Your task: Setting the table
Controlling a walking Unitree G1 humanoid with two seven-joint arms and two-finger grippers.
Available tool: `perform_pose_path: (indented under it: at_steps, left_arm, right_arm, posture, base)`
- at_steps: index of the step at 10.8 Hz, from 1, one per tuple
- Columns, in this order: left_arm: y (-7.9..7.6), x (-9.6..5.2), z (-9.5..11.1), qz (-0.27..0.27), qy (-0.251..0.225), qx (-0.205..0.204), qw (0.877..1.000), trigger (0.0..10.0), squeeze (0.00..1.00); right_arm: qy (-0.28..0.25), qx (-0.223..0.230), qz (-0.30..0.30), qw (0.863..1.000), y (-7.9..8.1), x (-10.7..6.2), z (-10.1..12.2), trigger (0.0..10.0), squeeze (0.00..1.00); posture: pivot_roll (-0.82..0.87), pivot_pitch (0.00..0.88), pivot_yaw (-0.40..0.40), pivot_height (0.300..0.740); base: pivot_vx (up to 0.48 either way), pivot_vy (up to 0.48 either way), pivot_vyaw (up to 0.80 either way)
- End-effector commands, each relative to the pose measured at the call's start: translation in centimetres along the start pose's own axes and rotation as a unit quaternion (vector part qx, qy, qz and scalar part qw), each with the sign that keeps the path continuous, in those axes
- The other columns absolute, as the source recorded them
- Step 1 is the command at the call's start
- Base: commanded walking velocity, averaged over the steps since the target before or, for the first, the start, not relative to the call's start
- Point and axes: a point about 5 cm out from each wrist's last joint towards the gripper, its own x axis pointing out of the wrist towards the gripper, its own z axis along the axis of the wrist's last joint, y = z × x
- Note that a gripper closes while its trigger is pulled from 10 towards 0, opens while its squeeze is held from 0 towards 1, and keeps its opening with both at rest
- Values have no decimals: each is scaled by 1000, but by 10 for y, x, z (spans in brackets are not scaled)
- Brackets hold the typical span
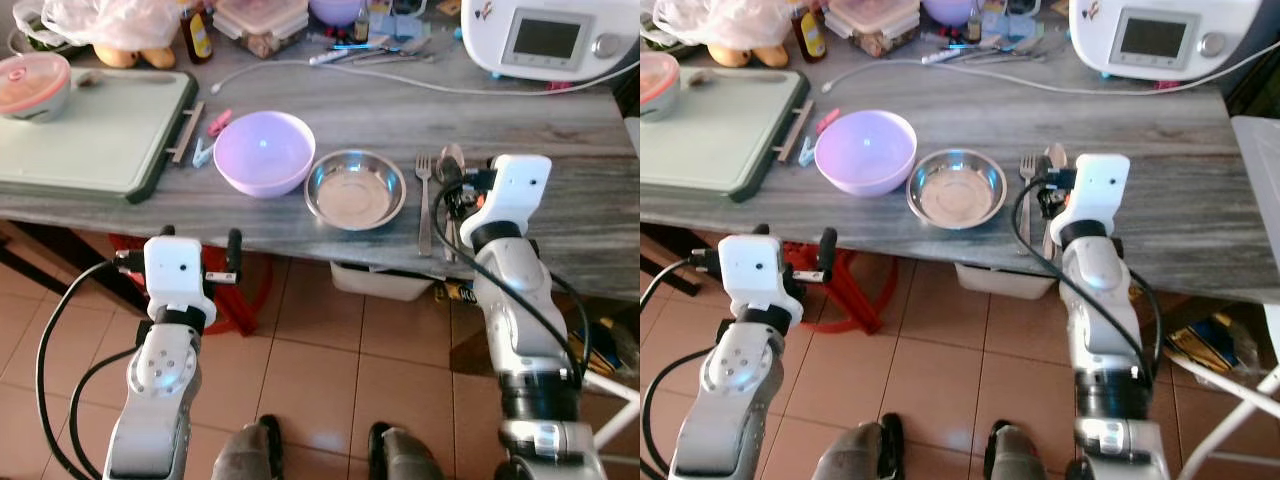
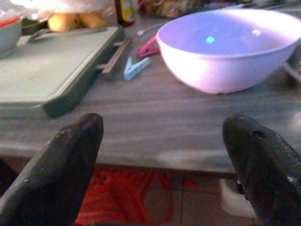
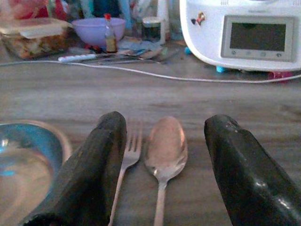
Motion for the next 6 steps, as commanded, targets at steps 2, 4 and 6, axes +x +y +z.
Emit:
perform_pose_path:
  at_steps: [2, 4, 6]
  left_arm:
    - [5, 3, -6, 12, 5, 8, 1000, 10000, 0]
    - [5, 9, -5, 13, -4, 7, 1000, 10000, 0]
    - [4, 8, -9, 14, -2, 7, 1000, 10000, 0]
  right_arm:
    - [-7, -21, 16, 1000, 12, -17, -1, 10000, 0]
    - [-23, -36, 42, 998, 22, -29, 5, 10000, 0]
    - [-4, -37, 32, 999, 19, -38, -3, 10000, 0]
  posture:
    - [17, 140, 52, 740]
    - [6, 111, 49, 740]
    - [1, 88, 51, 740]
  base:
    - [0, 0, 0]
    - [0, 0, 0]
    - [0, 0, 0]
